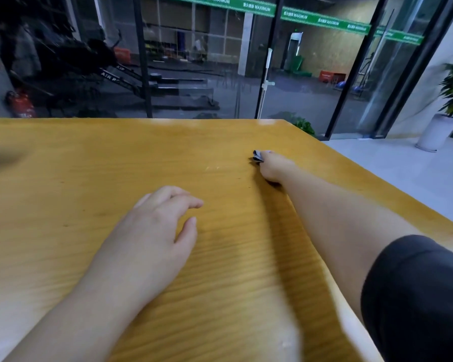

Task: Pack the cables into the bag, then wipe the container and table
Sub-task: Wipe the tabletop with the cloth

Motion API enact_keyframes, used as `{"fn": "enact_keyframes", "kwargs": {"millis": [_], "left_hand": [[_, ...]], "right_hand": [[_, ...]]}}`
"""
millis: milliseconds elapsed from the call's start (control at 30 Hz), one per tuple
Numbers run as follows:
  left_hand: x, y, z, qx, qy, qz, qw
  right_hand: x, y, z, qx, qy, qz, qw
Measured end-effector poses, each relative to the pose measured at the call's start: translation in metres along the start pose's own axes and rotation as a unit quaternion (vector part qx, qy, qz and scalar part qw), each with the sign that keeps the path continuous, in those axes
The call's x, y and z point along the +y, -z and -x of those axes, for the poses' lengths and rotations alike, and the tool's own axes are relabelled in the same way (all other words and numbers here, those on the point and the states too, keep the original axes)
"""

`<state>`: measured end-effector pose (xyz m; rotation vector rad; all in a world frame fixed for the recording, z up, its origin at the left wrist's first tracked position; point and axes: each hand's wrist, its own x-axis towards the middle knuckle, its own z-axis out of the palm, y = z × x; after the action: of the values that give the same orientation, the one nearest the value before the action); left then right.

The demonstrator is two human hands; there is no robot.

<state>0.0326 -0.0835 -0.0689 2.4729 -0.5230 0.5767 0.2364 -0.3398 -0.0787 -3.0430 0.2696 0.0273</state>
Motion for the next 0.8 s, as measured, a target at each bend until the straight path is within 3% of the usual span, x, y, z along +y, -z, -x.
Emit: {"fn": "enact_keyframes", "kwargs": {"millis": [200,467,633,800], "left_hand": [[0.001,0.0,0.0,-0.006,0.008,0.005,1.0],[0.0,-0.001,0.0,-0.021,0.011,0.038,0.999],[0.004,0.0,0.002,-0.006,0.003,0.051,0.999],[0.006,-0.003,0.004,-0.012,-0.01,0.062,0.998]], "right_hand": [[-0.069,-0.006,0.025,-0.018,0.207,-0.029,0.978],[-0.076,-0.009,0.117,-0.088,0.46,-0.097,0.878],[-0.039,0.012,0.161,-0.114,0.408,-0.142,0.894],[0.003,0.037,0.157,-0.041,0.232,-0.245,0.941]]}}
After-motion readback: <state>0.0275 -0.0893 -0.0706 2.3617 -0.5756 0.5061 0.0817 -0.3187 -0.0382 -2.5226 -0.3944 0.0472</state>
